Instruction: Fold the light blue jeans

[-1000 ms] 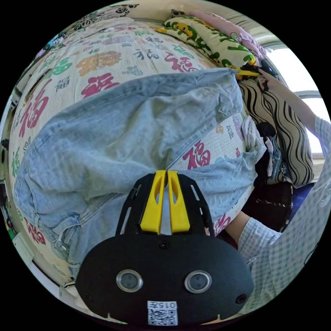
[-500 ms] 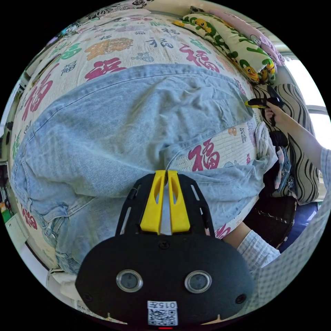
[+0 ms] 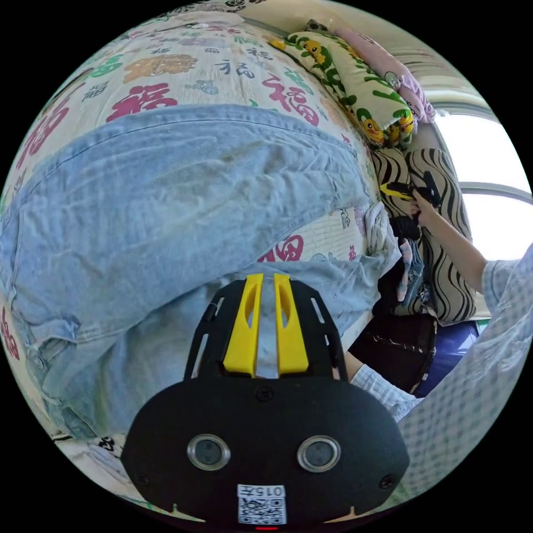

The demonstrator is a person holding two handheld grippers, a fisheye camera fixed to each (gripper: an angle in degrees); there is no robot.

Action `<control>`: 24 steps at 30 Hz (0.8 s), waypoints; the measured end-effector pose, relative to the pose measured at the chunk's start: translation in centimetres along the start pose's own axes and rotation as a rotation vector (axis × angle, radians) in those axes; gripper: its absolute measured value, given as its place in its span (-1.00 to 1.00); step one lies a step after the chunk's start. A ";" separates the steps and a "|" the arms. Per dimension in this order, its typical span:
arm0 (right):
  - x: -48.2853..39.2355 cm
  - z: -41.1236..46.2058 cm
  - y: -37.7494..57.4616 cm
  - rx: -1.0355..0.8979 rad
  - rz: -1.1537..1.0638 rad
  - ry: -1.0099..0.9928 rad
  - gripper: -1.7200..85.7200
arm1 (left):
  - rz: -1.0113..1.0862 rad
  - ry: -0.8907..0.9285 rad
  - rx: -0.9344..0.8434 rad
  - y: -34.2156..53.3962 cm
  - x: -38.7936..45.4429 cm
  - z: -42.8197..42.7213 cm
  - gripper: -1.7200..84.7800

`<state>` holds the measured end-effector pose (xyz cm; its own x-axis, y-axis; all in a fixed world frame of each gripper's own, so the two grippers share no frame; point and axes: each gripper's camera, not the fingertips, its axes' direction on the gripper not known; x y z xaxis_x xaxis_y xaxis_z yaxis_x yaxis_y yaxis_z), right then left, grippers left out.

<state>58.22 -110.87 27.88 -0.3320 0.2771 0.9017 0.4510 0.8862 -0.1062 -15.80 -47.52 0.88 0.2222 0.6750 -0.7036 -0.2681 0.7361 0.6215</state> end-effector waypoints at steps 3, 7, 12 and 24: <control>0.1 2.7 6.6 -0.066 0.015 -0.125 -0.83 | -0.082 -0.035 -0.048 4.7 -2.0 -1.6 -0.90; 0.3 7.9 16.8 -0.169 0.103 -0.260 -0.83 | -0.331 -0.278 -0.048 13.1 -7.6 -5.5 -0.87; -6.5 14.1 22.8 -0.231 -0.022 -0.355 -0.84 | -0.733 -0.304 0.087 23.5 -15.1 -11.5 -0.80; -54.6 34.6 21.7 -0.413 -0.821 -0.355 -0.71 | -0.923 0.030 0.492 38.4 -21.6 -13.1 -0.77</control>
<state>57.53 -93.90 -38.14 -0.8706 -0.2114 0.4443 0.2003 0.6725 0.7124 -43.19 -34.51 35.44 0.1210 -0.1565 -0.9802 0.4063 0.9088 -0.0950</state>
